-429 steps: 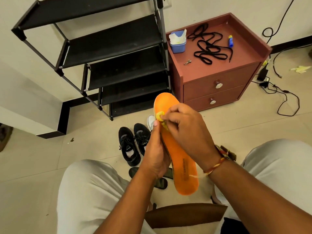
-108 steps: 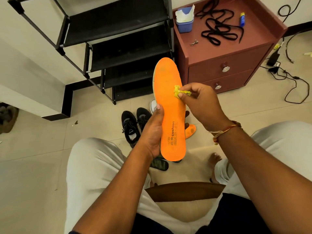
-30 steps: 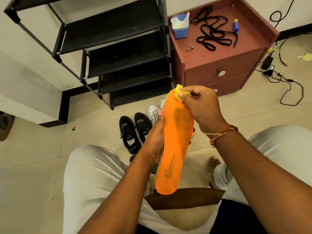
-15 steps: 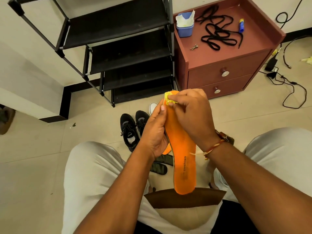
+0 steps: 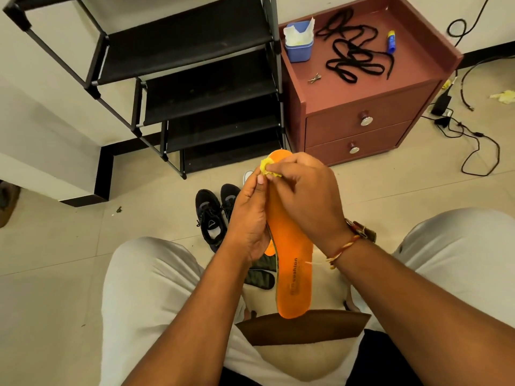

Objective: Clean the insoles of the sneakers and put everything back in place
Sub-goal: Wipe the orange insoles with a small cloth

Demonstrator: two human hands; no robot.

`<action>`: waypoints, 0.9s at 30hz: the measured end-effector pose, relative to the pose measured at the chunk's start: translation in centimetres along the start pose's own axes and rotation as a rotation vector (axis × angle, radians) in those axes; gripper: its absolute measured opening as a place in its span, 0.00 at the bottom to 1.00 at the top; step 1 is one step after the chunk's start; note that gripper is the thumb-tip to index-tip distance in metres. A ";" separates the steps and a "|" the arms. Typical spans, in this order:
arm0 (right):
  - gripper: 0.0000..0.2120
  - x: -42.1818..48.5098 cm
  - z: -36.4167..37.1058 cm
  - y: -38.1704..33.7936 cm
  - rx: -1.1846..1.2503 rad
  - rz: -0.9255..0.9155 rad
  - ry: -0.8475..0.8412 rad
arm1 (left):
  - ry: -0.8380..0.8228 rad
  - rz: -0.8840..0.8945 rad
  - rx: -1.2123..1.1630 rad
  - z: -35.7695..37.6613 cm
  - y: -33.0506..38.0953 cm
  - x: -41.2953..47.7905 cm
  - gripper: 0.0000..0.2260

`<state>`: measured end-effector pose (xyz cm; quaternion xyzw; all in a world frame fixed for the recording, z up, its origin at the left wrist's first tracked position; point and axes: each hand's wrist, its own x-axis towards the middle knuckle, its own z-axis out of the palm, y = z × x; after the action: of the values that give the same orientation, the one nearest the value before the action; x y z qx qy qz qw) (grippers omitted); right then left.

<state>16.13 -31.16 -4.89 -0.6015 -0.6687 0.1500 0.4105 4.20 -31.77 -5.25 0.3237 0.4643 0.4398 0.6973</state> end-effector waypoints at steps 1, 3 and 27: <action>0.09 0.1 0.0 0.0 0.005 -0.012 -0.006 | -0.003 0.004 -0.002 0.0 0.0 0.0 0.16; 0.09 0.8 -0.3 0.8 -0.002 0.013 0.026 | -0.019 0.012 0.005 -0.1 0.1 -0.2 0.15; 0.09 0.9 -0.2 1.7 -0.016 0.063 0.013 | 0.073 0.030 -0.128 -0.2 1.0 -0.1 0.12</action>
<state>17.47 -30.03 -5.63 -0.6267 -0.6478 0.1537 0.4049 3.74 -31.43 -4.43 0.2691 0.4555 0.4904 0.6925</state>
